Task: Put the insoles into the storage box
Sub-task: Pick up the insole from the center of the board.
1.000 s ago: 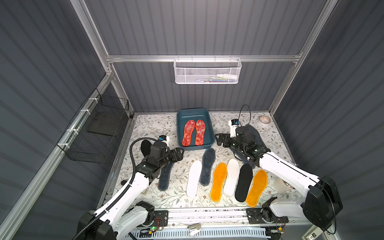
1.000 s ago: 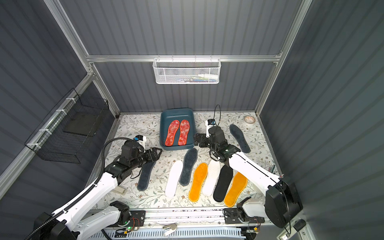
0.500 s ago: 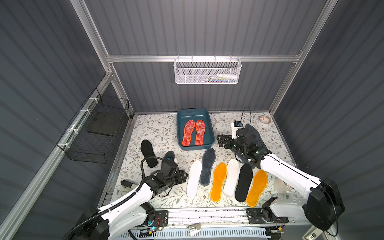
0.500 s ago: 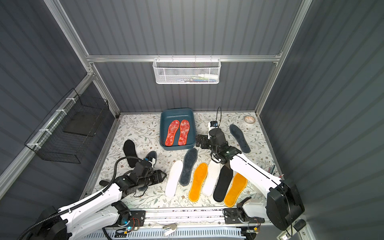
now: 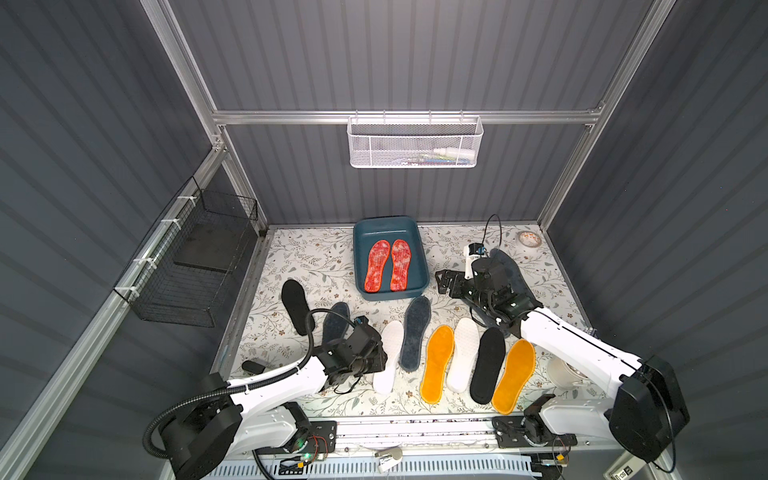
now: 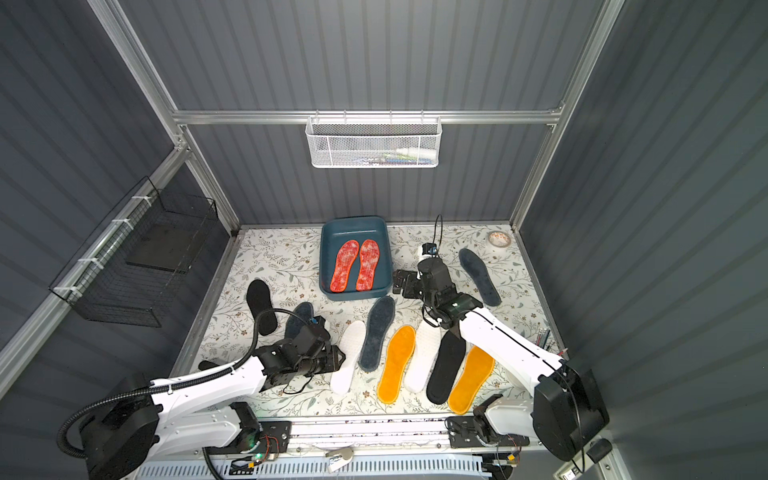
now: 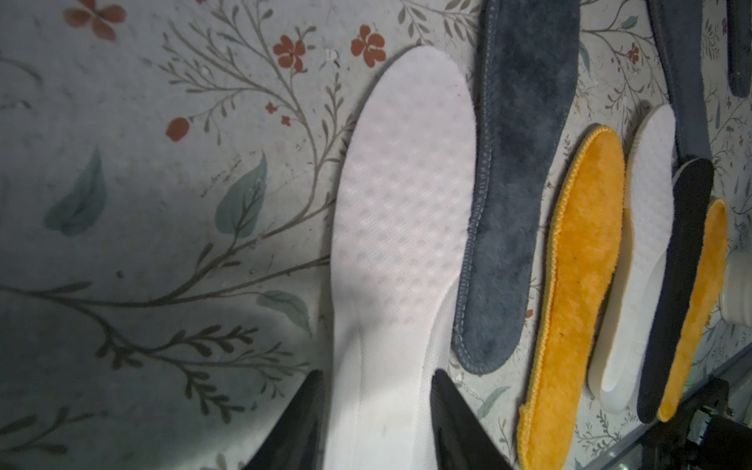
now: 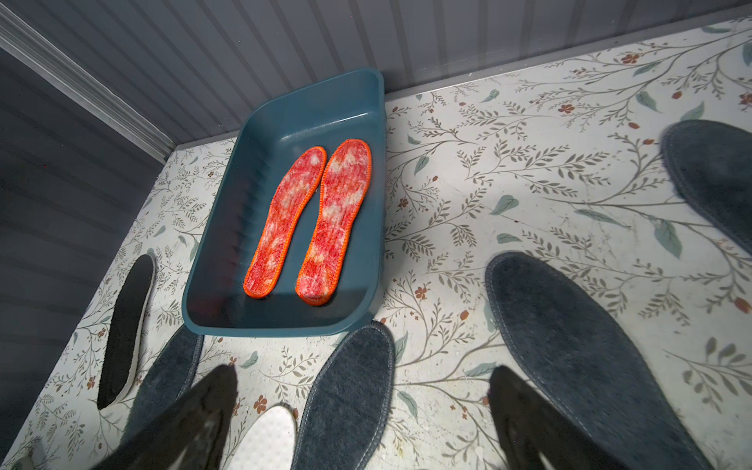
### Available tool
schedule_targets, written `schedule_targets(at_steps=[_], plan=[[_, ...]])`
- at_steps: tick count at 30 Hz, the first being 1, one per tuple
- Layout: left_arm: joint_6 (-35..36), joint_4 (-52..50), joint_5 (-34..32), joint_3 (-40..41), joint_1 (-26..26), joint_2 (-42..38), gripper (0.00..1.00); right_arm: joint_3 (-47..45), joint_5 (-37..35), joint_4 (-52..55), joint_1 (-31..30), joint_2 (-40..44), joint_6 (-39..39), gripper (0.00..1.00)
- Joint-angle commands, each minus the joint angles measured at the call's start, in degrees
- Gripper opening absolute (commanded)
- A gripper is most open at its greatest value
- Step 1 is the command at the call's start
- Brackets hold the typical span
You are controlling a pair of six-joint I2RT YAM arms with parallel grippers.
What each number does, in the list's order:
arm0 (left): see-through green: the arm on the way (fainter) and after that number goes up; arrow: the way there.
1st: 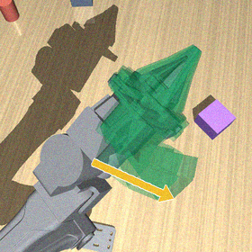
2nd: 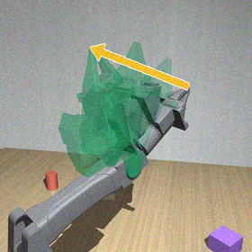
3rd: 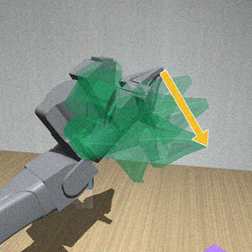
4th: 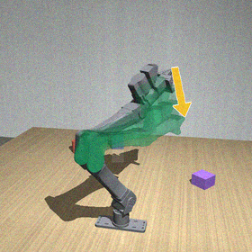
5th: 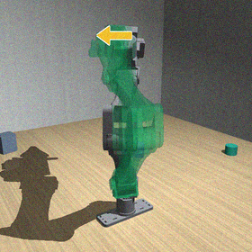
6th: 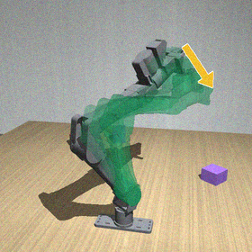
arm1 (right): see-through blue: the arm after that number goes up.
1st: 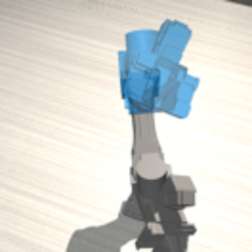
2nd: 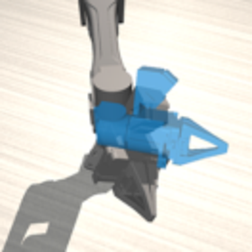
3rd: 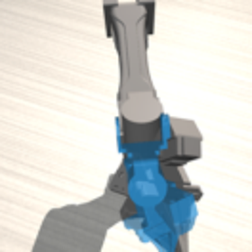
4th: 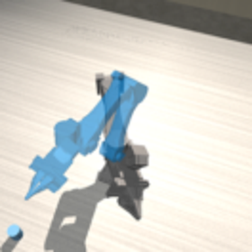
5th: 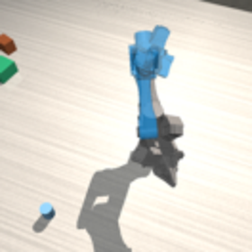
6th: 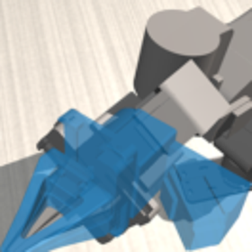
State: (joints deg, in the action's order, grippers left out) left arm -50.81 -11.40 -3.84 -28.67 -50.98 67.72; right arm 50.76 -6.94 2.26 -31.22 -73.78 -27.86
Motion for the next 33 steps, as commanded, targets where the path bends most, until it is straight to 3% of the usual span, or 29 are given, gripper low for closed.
schedule_targets(at_steps=[1, 23, 28, 33], plan=[[-0.14, -3.39, -2.22, -2.40, -0.26, 1.47, 0.42, -0.82, -1.14, 1.22, 0.07, 0.98, 0.34, 0.98], [0.18, -2.71, -0.82, -4.61, -0.30, 9.69, 0.33, -2.20, -1.50, 0.84, 0.20, 0.92, 0.16, 0.99], [0.09, -1.83, -0.65, -4.86, -0.29, 10.90, 0.24, -2.42, -1.68, 0.88, 0.44, 0.91, 0.13, 0.99], [0.10, -3.03, -1.23, -5.69, -0.35, 11.84, 0.02, -2.51, -1.50, 0.80, 0.51, 0.90, 0.08, 0.99]])
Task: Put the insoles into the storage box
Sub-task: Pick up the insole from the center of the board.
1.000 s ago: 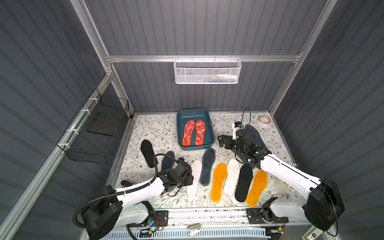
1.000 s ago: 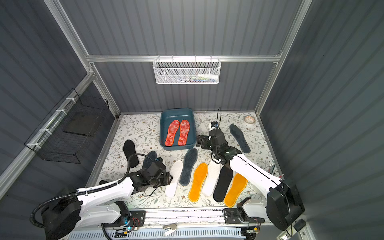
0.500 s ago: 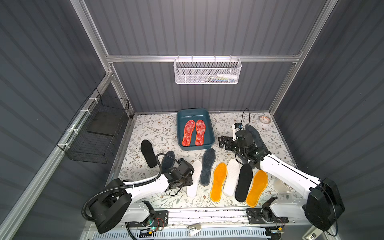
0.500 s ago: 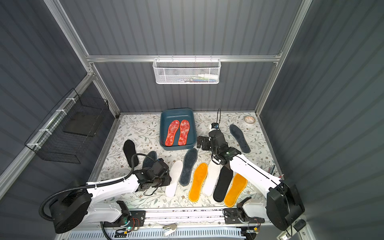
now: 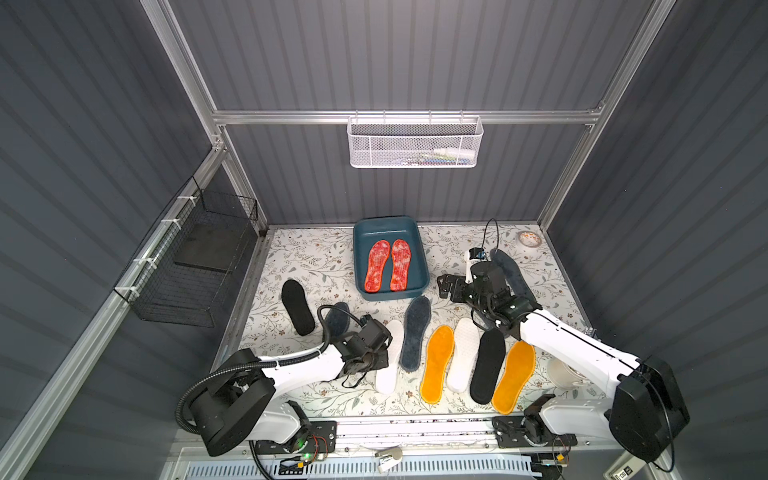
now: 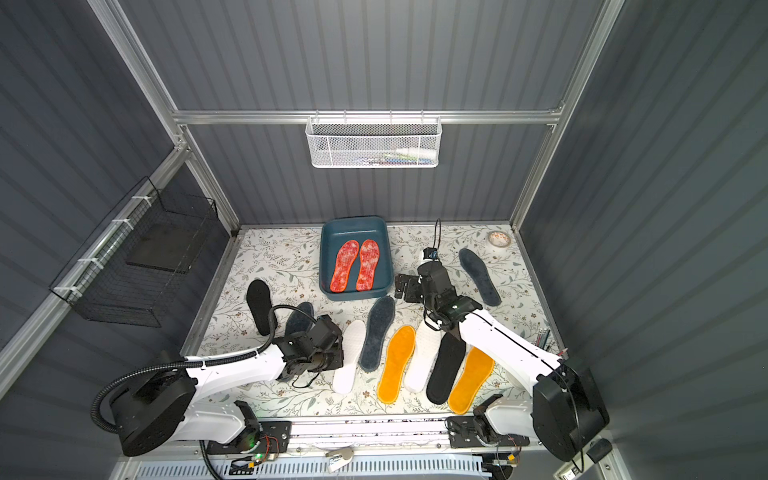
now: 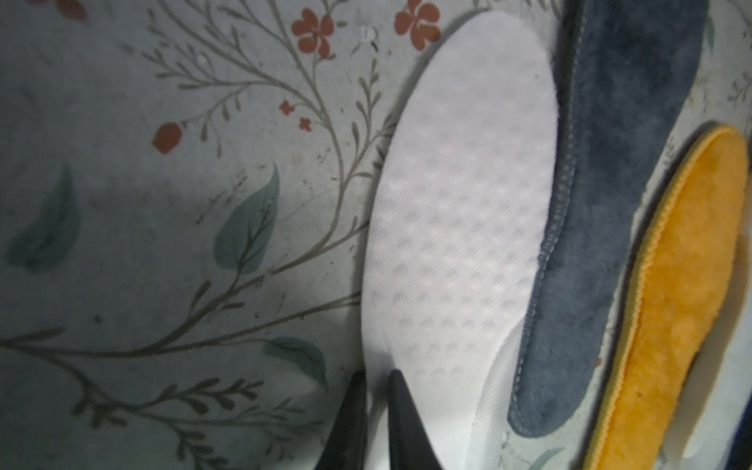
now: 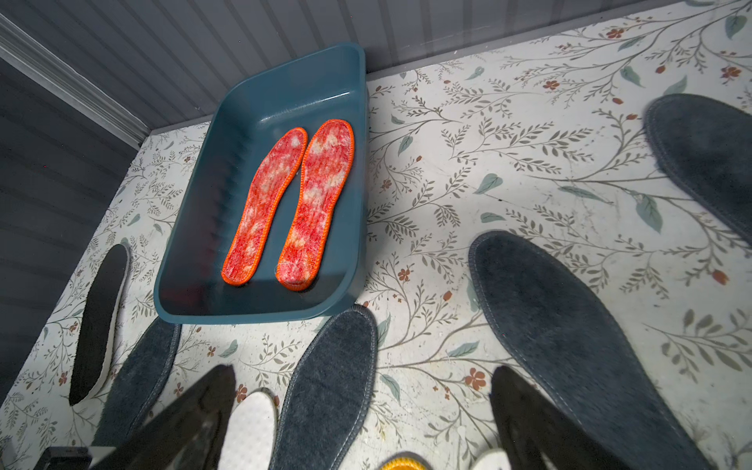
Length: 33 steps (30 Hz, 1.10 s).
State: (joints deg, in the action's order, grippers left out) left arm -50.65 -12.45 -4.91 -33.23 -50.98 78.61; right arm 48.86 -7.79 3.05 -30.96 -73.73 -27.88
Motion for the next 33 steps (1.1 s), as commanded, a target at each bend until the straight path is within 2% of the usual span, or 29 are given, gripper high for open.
schedule_targets(at_steps=[1, 6, 14, 22, 28, 33], plan=[[-0.06, -2.37, -0.40, -1.19, -0.33, 0.65, 0.00, -0.70, -0.66, 0.00, 0.26, 0.74, 0.09, 0.99], [0.35, -4.53, -3.01, -1.66, -0.31, -2.59, 0.00, -0.66, -0.56, -0.17, 0.30, 0.63, 0.04, 0.99], [2.69, -5.83, -8.26, -1.66, -0.19, -12.01, 0.00, -0.61, -0.30, -0.25, 0.38, 1.21, 0.19, 0.99], [9.40, -3.19, -12.30, 0.31, -0.26, -23.81, 0.00, -1.20, 0.99, -0.14, 0.47, 3.11, 0.46, 0.99], [13.83, -1.61, -15.57, 0.72, -0.14, -31.58, 0.00, -3.00, 4.91, -3.45, 0.55, 5.21, 0.29, 0.99], [15.93, 5.99, -15.08, 0.68, 1.22, -30.45, 0.00, -4.77, 11.65, -9.06, 0.53, 5.86, -0.86, 0.99]])
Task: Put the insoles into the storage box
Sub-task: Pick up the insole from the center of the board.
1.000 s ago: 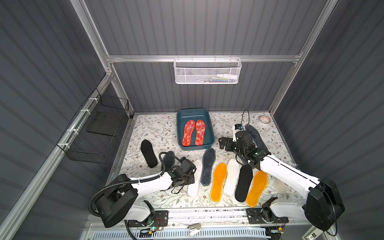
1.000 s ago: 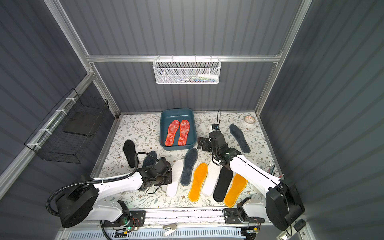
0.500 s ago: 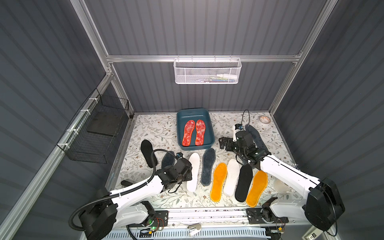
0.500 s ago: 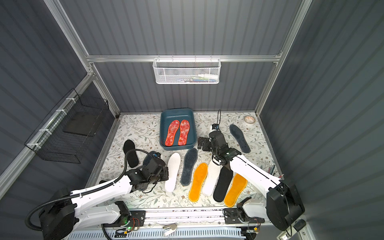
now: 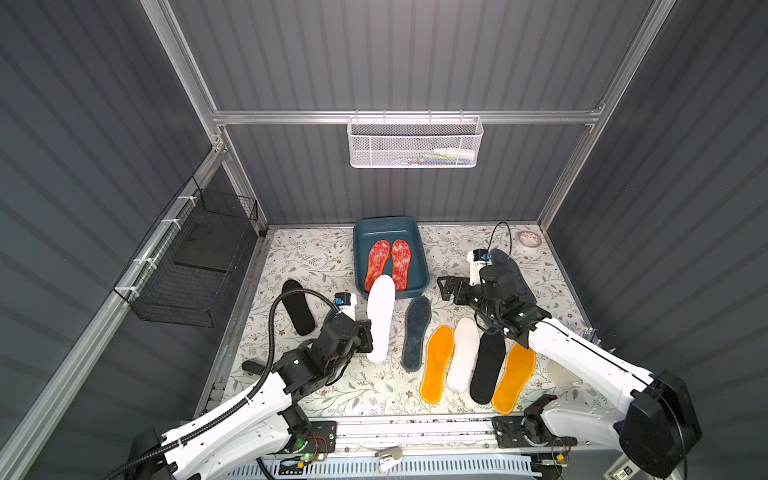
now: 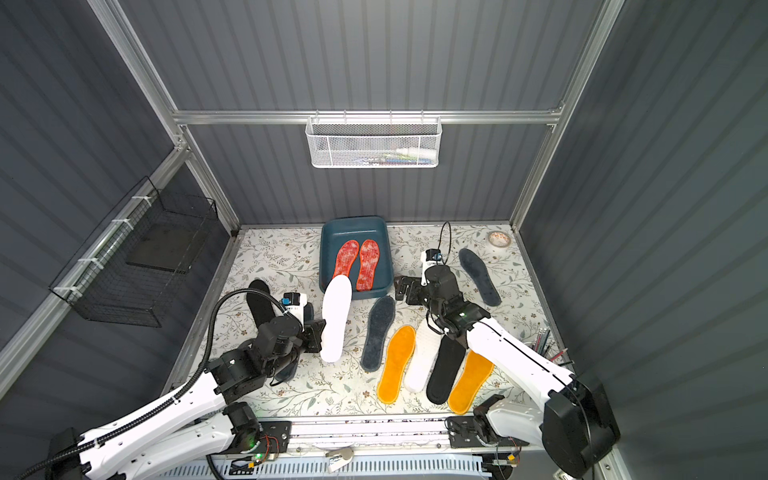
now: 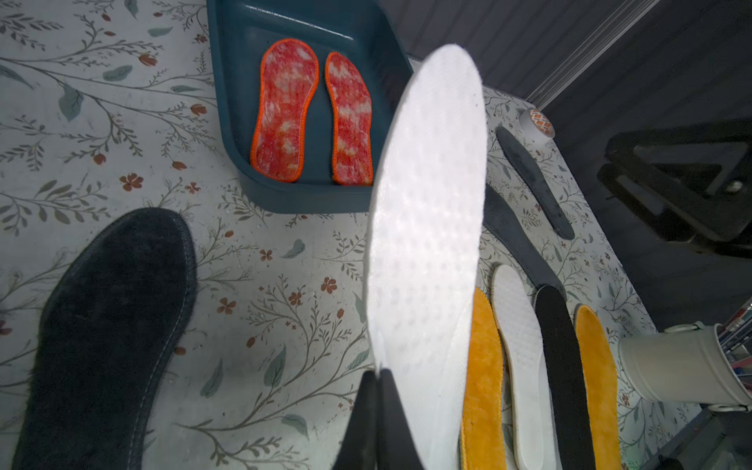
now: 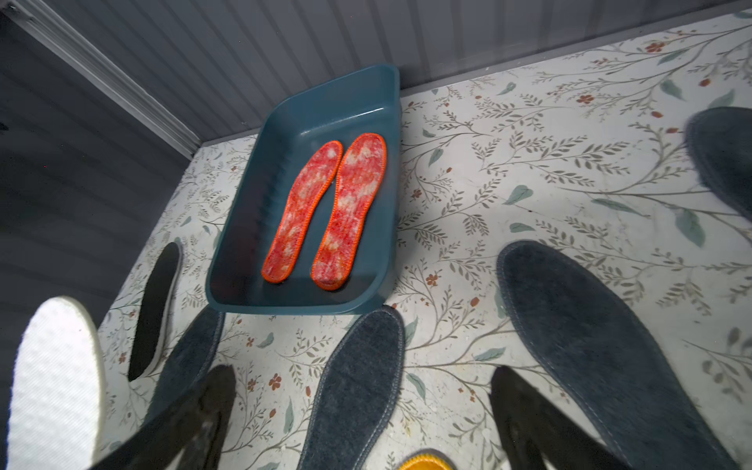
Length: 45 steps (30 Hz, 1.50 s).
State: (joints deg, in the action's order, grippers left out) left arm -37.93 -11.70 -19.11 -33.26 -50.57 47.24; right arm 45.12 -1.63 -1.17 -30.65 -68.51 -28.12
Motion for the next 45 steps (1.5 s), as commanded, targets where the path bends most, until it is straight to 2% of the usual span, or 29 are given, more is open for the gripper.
schedule_targets(at_steps=[1, 7, 11, 15, 19, 27, 40, 45], plan=[[3.65, 7.22, 0.30, 0.48, 1.59, 1.93, 0.00, -1.38, 7.50, -6.29, 0.20, 0.75, -0.93, 0.98], [2.77, 17.75, 12.98, -0.29, 9.91, 9.26, 0.00, -4.28, 17.72, -15.43, 0.21, 0.98, -4.30, 0.96], [3.64, 21.58, 15.89, -1.24, 10.48, 12.59, 0.00, -5.54, 24.08, -20.09, 0.03, 0.33, -6.97, 0.94], [2.97, 25.59, 20.25, -1.23, 10.92, 15.11, 0.00, -5.53, 26.73, -23.16, -0.24, -2.15, -9.75, 0.90], [2.18, 27.78, 21.69, -0.09, 11.40, 15.14, 0.00, -4.40, 28.28, -24.19, -0.63, -4.63, -10.96, 0.85], [0.40, 31.28, 26.15, 0.24, 12.60, 17.25, 0.00, -2.87, 30.45, -27.41, -2.08, -9.30, -13.25, 0.61], [-0.48, 32.10, 27.51, -0.49, 13.04, 19.35, 0.00, -0.74, 32.30, -29.83, -4.08, -13.56, -15.63, 0.26], [-0.15, 31.38, 27.38, -0.73, 13.05, 18.94, 0.00, -0.48, 32.23, -29.94, -4.18, -13.73, -15.95, 0.03]])
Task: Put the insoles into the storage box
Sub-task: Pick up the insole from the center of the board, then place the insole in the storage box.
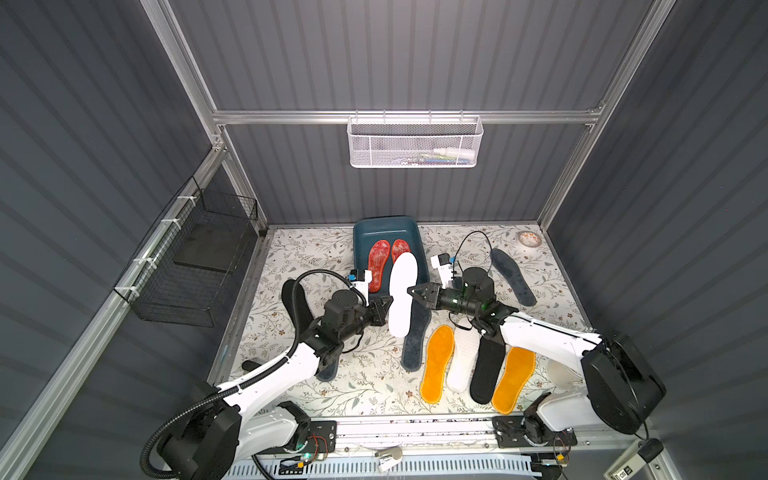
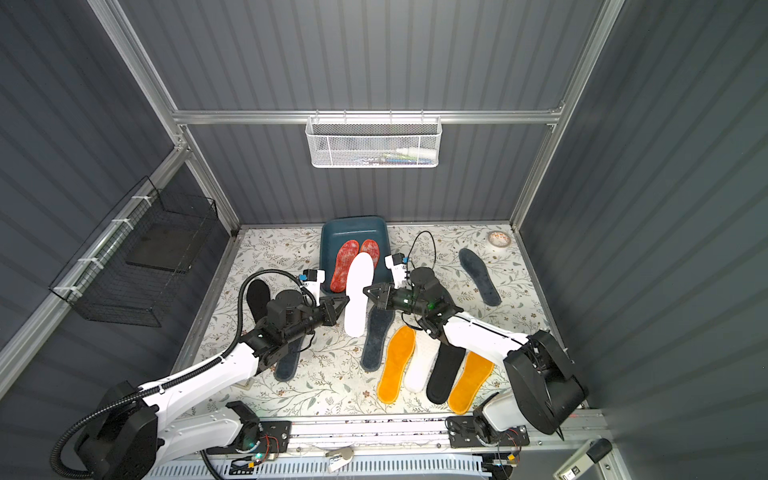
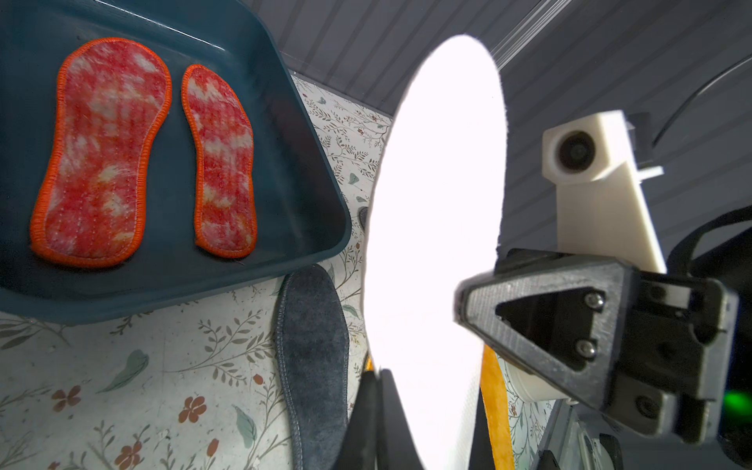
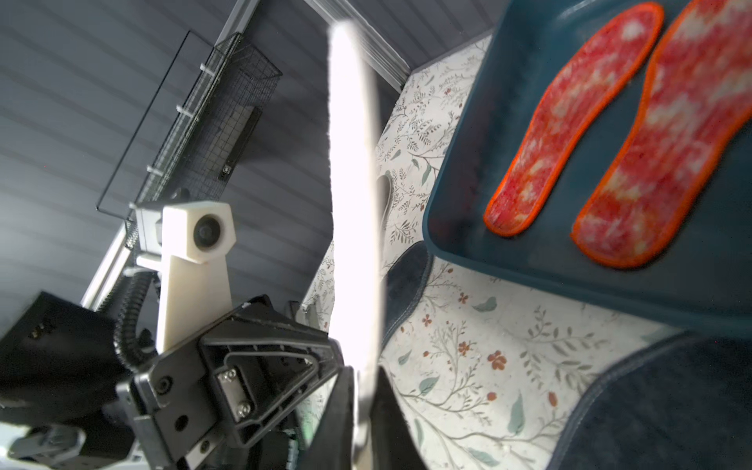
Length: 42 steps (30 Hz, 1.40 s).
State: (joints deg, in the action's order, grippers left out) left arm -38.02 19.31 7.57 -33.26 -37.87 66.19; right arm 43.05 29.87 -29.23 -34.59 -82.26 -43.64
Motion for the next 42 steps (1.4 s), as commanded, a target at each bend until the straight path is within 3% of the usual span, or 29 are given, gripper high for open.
schedule_targets(at_steps=[1, 8, 9, 10, 12, 13, 18, 24, 35, 42], plan=[[-0.04, 0.12, 0.60, -0.78, 0.35, 0.07, 0.00, 1.60, 0.52, -1.75, -0.26, -0.09, -0.44, 0.00], [1.72, -5.86, -0.13, -3.73, 0.43, -0.37, 0.00, 3.27, -3.93, 4.43, -0.14, 1.22, 1.18, 0.00], [2.13, -6.85, -0.52, -4.02, 0.49, -0.76, 0.10, 3.95, -4.47, 5.78, -0.15, 1.18, 1.70, 0.00], [2.52, -7.78, -0.90, -4.30, 0.43, -1.33, 0.32, 4.88, -5.05, 7.54, -0.04, 1.24, 2.37, 0.00], [2.78, -9.95, -2.50, -4.29, 0.43, -3.11, 0.93, 7.05, -6.44, 11.20, 0.02, 1.10, 3.88, 0.00], [3.08, -11.31, -3.50, -4.18, 0.43, -4.29, 1.00, 8.28, -7.20, 13.11, 0.03, 0.85, 4.74, 0.00], [4.34, -18.41, -8.45, -3.28, 0.43, -10.93, 1.00, 15.75, -13.96, 22.61, 0.33, -2.12, 8.28, 0.00], [4.60, -26.68, -15.56, -1.32, 0.43, -17.73, 1.00, 25.53, -11.25, 25.46, 1.57, -10.21, 9.78, 0.00], [4.93, -33.69, -18.72, -1.00, 0.43, -21.76, 1.00, 48.85, -5.47, 32.99, 4.04, -29.97, 15.12, 0.00], [4.73, -35.76, -19.42, -1.17, 0.43, -22.66, 1.00, 58.84, -3.11, 35.64, 5.88, -39.30, 15.83, 0.00]])
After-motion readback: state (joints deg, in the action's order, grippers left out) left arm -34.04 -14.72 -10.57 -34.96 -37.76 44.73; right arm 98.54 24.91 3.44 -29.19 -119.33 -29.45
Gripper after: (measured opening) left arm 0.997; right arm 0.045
